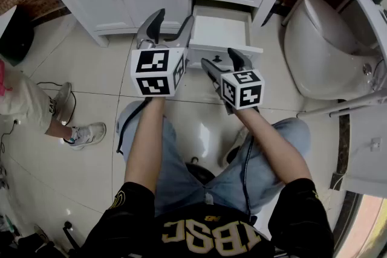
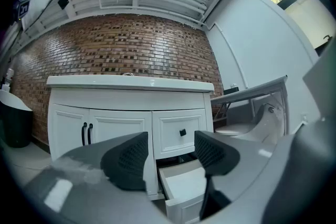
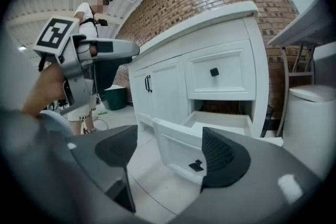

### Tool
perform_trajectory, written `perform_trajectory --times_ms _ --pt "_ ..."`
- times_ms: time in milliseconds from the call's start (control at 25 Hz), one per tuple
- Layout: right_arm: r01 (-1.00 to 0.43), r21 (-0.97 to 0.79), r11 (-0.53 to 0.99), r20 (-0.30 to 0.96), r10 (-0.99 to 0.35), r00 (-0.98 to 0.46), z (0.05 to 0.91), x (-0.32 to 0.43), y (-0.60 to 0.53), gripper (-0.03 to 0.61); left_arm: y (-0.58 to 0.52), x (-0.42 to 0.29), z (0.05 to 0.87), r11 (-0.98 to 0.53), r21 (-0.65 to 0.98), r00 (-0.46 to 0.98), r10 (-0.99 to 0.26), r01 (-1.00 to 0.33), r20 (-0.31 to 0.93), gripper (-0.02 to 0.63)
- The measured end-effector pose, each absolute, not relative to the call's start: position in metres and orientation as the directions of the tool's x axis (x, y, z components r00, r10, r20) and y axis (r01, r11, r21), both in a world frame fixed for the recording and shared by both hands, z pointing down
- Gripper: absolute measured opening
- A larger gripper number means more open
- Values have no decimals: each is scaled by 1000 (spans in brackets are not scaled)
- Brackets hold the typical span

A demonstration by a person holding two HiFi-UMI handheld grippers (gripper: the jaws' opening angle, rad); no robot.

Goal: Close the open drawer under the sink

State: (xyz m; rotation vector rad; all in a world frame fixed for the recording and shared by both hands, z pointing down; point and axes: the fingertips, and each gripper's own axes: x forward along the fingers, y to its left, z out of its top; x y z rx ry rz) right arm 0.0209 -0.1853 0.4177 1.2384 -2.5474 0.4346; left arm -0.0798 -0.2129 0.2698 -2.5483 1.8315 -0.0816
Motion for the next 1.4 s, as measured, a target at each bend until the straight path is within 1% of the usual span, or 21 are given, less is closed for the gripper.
perform_trajectory --times_ms 160,280,520,640,680,720,800,1000,1400 --pt "-768 -224 600 419 -653 -631 445 5 -194 379 -227 -86 265 -315 -46 315 -949 -948 21 270" --pt "-768 -318 555 457 -620 -637 471 7 -203 363 -238 -85 270 -320 -52 319 -947 -946 27 270" --pt "-770 -548 326 501 -609 -615 514 27 -229 295 -256 -80 282 -334 -21 333 -942 -942 43 270" --pt "-768 -603 215 547 -589 -595 538 29 -238 277 -264 -83 288 -327 -14 326 -944 -945 54 270" --pt "-770 -610 187 555 -592 -584 544 30 -244 260 -267 -84 290 -322 -12 321 -945 -947 58 270" --pt "-773 -613 163 560 -601 -570 548 32 -250 214 -270 -86 292 -318 -10 316 -947 -948 63 270" --pt "-782 -611 123 570 -617 -543 554 36 -262 151 -277 -89 297 -307 -10 306 -949 -952 74 270" --pt "-801 -591 99 564 -659 -498 552 36 -296 150 -293 -100 305 -277 -3 276 -957 -961 91 270" --pt "-803 -588 96 526 -709 -470 549 36 -374 149 -332 -102 343 -256 35 258 -952 -966 164 270"
